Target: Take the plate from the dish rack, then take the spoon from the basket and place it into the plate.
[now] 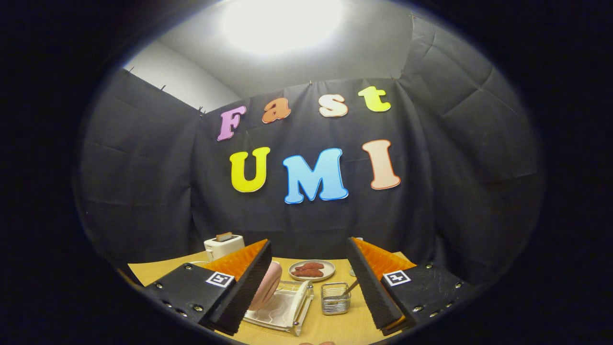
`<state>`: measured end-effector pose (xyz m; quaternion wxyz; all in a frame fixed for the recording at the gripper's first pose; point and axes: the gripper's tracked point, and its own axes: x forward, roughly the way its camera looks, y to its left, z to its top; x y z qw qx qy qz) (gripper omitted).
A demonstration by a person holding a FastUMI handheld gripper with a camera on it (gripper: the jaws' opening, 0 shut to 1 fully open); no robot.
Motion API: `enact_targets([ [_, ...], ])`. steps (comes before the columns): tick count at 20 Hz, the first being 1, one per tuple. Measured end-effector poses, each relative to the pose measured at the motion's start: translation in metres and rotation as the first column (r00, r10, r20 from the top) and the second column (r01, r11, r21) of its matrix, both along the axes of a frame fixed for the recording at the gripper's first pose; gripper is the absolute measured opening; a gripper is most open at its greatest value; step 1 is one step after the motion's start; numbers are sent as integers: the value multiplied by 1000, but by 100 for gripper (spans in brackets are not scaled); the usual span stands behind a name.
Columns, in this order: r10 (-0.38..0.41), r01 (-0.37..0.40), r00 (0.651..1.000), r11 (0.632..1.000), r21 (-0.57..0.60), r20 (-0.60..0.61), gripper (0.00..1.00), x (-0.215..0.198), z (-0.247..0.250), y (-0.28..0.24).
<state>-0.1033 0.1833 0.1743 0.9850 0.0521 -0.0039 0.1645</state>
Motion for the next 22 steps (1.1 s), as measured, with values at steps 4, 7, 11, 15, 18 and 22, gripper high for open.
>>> enact_targets([
  [4,66,-62,993,997,37,-103,97,24,-19,42],
  [7,73,-69,969,997,23,-237,98,50,-43,66],
  [11,90,-113,898,993,-28,-431,98,76,-70,91],
  [15,56,-160,826,977,-139,-561,99,99,-98,105],
  [18,56,-211,741,965,-153,-669,98,101,-125,113],
  [22,61,-262,618,956,-131,-784,99,102,-152,120],
])
